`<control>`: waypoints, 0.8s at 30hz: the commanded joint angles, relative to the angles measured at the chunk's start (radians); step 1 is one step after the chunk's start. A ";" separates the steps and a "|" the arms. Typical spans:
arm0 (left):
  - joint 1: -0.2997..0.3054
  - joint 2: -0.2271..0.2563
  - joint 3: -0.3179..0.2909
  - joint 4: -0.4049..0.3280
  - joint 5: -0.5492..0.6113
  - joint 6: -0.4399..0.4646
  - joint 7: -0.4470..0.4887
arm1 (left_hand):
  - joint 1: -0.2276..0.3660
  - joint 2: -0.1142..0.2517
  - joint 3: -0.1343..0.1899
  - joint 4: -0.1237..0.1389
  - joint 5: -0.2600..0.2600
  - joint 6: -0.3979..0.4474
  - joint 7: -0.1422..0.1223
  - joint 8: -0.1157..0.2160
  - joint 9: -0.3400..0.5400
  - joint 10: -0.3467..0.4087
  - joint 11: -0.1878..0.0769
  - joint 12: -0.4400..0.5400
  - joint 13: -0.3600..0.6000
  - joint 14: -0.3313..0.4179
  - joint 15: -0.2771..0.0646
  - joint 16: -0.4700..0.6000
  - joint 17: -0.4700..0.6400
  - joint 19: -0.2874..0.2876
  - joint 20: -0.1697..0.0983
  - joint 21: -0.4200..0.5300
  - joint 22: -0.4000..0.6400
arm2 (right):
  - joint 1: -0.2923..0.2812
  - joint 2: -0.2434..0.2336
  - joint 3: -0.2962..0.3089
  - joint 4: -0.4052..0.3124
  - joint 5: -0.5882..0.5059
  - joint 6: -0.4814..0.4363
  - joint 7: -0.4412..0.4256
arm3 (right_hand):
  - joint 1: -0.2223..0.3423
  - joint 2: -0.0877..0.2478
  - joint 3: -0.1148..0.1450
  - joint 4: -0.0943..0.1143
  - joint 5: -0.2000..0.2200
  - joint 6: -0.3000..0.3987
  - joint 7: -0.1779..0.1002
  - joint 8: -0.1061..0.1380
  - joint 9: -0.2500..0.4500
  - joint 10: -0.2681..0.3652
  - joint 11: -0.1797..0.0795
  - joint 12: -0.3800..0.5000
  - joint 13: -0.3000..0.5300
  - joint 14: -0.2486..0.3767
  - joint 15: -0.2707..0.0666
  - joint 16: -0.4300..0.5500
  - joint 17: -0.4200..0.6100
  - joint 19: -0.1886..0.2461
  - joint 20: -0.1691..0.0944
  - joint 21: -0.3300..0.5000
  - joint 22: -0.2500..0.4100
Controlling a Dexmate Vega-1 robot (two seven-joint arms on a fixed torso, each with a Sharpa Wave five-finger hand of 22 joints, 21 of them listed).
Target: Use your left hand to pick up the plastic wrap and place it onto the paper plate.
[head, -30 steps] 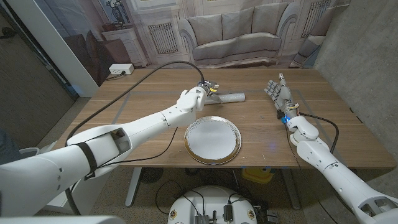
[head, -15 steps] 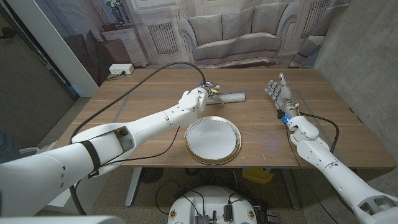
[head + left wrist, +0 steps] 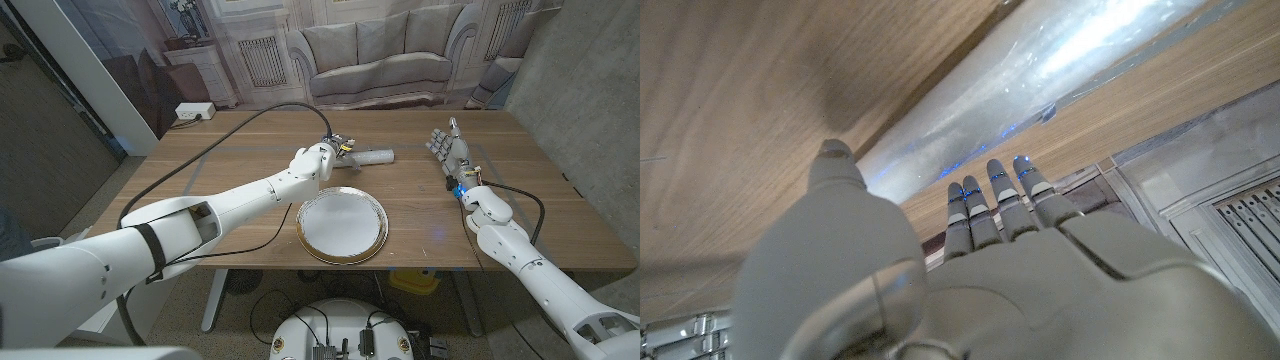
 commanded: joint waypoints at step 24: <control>-0.032 -0.042 0.037 0.090 -0.037 -0.018 0.014 | 0.112 0.052 0.029 -0.037 -0.006 0.085 -0.032 0.027 0.005 0.089 -0.049 0.027 0.002 0.100 -0.056 0.025 0.001 0.094 -0.017 0.031 0.002 | 0.037 0.019 -0.011 0.053 0.003 -0.002 0.021 | 0.007 0.005 -0.007 -0.003 -0.003 0.008 0.001 -0.001 0.005 0.011 -0.001 -0.003 0.001 0.008 -0.003 0.000 0.003 0.013 -0.012 -0.011 0.006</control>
